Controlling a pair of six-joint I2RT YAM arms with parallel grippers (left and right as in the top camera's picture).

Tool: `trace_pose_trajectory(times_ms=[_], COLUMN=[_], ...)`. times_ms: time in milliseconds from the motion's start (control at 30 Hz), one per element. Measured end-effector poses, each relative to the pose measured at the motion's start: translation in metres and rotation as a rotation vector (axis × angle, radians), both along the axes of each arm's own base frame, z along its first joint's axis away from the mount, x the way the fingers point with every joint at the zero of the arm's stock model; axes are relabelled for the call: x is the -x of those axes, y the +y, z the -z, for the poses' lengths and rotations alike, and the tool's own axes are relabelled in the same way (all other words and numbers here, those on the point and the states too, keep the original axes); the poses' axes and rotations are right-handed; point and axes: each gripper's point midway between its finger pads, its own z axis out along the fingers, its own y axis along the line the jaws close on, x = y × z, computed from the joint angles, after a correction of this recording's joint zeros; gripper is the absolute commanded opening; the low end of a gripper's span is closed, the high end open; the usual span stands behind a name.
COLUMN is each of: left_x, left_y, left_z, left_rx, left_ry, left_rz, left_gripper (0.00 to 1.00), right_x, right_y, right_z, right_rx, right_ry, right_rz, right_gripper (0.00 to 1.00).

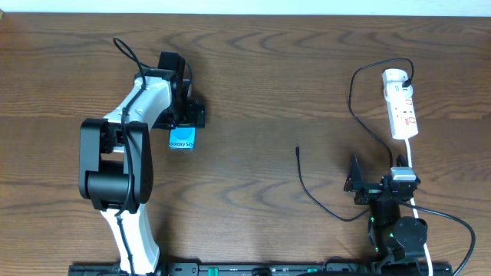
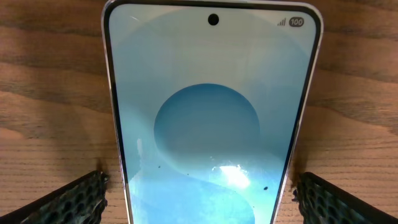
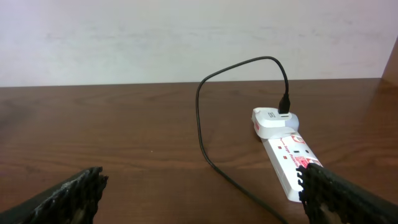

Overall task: Plug charger to phone and switch on socket
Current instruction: 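Lower the left gripper and grasp the phone's bottom edge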

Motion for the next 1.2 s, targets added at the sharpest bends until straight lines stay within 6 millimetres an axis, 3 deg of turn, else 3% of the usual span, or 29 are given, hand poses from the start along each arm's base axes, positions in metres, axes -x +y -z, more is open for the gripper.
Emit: trace_pose_trajectory(times_ms=[133,900,1200], left_x=[0.0000,-0.0002,-0.0004], left_y=[0.0001,0.0000,0.0000], left_z=[0.0000,0.0000,0.0000], left_rx=[0.000,0.000,0.000], left_ry=[0.000,-0.001,-0.001], left_rz=[0.000,0.000,0.000], left_gripper=[0.92,0.73,0.56], right_x=[0.0000,0.0000,0.0000], right_y=[-0.0001,0.0000,0.0000], right_z=[0.0000,0.0000,0.0000], right_rx=[0.000,0.000,0.000], right_ry=[0.000,0.000,0.000], right_rz=[0.000,0.000,0.000], right_gripper=[0.99,0.99,0.99])
